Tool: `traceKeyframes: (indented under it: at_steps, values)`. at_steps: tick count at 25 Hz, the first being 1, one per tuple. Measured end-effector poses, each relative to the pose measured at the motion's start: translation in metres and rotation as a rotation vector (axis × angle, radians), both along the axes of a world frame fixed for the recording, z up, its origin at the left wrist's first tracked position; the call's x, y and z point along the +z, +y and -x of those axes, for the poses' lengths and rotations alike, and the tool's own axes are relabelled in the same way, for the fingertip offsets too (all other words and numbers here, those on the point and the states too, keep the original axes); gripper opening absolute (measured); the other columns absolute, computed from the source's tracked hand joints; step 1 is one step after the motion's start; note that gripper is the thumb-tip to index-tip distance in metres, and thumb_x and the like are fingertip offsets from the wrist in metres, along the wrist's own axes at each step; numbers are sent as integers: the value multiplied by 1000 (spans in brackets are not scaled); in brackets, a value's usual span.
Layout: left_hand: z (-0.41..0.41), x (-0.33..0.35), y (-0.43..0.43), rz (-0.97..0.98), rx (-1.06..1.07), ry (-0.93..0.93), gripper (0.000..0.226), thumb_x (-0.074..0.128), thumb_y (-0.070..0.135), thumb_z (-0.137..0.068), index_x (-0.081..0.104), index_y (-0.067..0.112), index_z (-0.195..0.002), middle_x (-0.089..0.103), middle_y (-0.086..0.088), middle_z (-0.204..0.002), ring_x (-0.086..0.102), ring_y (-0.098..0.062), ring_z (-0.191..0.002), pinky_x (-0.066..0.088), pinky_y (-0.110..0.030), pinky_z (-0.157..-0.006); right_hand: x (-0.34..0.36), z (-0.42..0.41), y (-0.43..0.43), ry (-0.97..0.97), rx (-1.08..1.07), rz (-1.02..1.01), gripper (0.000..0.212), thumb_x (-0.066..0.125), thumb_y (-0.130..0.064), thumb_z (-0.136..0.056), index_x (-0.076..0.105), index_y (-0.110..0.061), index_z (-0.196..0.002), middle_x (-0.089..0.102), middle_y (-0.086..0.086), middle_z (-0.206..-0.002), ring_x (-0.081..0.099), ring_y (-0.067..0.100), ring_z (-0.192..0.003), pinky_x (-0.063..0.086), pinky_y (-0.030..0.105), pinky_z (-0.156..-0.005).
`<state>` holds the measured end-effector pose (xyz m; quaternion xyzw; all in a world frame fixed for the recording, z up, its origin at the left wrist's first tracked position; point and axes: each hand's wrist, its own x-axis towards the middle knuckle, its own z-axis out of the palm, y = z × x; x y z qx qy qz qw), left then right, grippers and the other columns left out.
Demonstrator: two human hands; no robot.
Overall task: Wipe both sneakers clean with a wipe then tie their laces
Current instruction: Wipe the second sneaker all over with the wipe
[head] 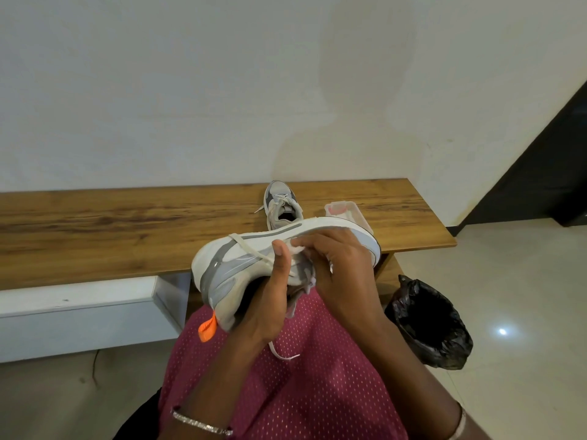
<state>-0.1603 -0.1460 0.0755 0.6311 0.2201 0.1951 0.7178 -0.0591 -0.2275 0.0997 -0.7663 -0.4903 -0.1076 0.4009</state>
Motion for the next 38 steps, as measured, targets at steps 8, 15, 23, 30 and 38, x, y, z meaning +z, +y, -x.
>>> traceKeyframes:
  at_steps: [8, 15, 23, 30, 38]
  values:
    - [4, 3, -1, 8, -29, 52, 91, 25, 109, -52, 69, 34, -77, 53, -10, -98, 45, -19, -96, 38, -31, -80, 1, -34, -10, -70, -312, 97, 25, 69, 8, -81, 75, -7, -100, 72, 8, -104, 59, 28, -101, 41, 26, -77]
    - [4, -1, -3, -141, -43, 102, 113, 21, 108, -55, 72, 15, -95, 73, 9, -82, 66, 1, -76, 53, -21, -72, 9, -10, 12, -29, 18, 91, 24, 64, 7, -86, 77, -10, -97, 75, 4, -101, 62, 19, -97, 43, 15, -80]
    - [6, -2, 1, -100, 44, 153, 126, 24, 110, -49, 54, 31, -143, 56, 2, -148, 46, -18, -141, 34, -50, -120, -5, -50, -25, -40, -298, 100, 22, 65, 10, -85, 75, -6, -97, 74, 8, -101, 65, 30, -96, 50, 33, -74]
    - [2, -2, -9, -213, -13, 205, 119, 16, 106, -62, 54, 27, -142, 58, -10, -142, 47, -30, -139, 32, -55, -119, 7, -19, -3, -111, -196, 50, 19, 64, 3, -86, 75, -5, -99, 74, 9, -100, 64, 26, -95, 40, 25, -77]
    - [7, 1, -2, -112, 25, 178, 118, 24, 108, -56, 58, 32, -140, 60, 5, -142, 49, -15, -138, 34, -48, -120, -18, -49, -33, -38, -332, 106, 19, 67, 6, -85, 71, -3, -101, 72, 12, -103, 65, 31, -97, 52, 30, -72]
